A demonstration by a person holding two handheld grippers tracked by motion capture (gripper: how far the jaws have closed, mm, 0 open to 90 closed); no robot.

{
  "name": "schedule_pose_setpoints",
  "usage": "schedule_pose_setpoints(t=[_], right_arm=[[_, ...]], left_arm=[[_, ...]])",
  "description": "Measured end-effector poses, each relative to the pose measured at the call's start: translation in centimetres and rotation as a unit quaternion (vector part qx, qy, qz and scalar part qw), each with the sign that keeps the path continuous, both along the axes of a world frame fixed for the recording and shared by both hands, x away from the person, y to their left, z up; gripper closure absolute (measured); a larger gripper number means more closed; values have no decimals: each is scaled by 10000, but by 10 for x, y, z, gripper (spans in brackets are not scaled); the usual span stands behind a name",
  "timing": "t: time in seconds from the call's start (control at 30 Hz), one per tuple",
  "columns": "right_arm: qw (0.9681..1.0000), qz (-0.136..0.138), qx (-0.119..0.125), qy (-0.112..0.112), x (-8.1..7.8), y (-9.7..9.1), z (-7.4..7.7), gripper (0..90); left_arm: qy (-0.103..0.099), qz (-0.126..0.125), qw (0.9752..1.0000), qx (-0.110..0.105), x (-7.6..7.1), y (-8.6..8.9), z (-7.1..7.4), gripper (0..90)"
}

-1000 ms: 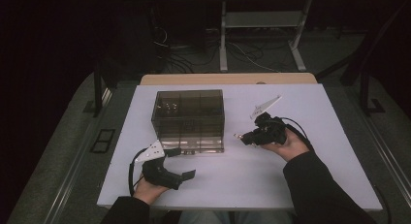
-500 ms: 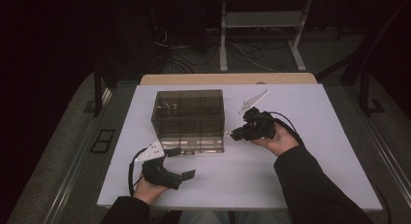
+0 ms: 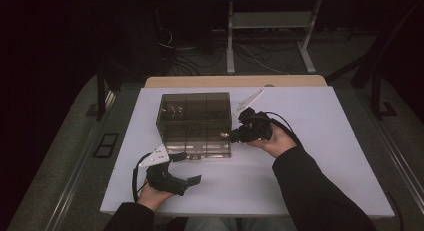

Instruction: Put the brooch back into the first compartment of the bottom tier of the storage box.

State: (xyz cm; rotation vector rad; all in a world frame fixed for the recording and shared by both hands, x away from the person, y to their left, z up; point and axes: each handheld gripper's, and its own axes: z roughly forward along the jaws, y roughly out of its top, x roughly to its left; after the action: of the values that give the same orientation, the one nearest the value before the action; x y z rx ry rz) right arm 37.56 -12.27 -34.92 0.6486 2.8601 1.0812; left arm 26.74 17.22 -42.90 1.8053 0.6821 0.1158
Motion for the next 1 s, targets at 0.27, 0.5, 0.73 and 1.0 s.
schedule_pose_setpoints(t=[0.27, 0.5, 0.73, 1.0], right_arm=[[9999, 111, -23, 32, 3, 16, 0, 789], [9998, 201, 13, -28, 5, 27, 1, 790], [9995, 315, 11, -30, 7, 40, 4, 789], [9991, 411, 8, -44, 10, 58, 5, 790]], left_arm=[[-1, 2, 10000, -12, 0, 1, 0, 0], [6, -8, 10000, -19, 0, 1, 0, 0], [6, -10, 10000, -14, 0, 1, 0, 0], [-8, -16, 10000, -24, 0, 1, 0, 0]])
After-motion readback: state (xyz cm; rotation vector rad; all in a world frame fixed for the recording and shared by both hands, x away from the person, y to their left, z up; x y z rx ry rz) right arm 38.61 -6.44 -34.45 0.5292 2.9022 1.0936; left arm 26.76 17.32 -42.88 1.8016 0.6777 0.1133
